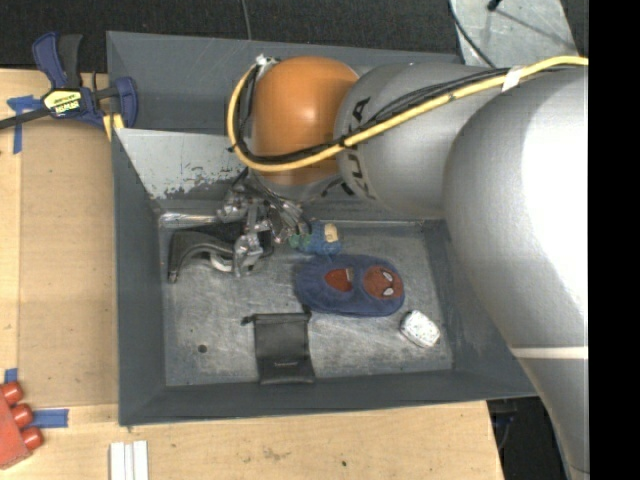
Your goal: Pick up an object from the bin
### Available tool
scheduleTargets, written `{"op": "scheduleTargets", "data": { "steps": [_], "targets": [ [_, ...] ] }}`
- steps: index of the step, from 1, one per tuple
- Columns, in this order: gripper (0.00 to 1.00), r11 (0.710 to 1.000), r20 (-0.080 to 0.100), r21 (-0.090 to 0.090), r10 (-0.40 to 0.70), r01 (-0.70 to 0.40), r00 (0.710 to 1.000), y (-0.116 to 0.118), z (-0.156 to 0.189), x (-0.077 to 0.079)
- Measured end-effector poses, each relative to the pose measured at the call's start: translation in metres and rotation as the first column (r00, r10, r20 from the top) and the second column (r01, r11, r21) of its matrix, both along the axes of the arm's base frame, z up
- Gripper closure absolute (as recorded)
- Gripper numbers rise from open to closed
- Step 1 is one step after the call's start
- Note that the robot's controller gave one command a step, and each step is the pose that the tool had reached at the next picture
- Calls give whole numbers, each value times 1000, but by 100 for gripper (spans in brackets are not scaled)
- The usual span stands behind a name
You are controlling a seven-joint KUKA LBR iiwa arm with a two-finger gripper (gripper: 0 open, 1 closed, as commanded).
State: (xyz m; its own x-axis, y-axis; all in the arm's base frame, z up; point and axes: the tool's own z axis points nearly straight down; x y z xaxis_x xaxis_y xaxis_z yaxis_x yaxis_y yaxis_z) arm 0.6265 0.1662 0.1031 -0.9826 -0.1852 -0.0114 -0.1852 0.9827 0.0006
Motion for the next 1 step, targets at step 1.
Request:
{"op": "scheduleTargets", "data": {
  "steps": [1],
  "targets": [
    [100,998,-7,-3,61,-61,998,6,116,-11]
  ]
}}
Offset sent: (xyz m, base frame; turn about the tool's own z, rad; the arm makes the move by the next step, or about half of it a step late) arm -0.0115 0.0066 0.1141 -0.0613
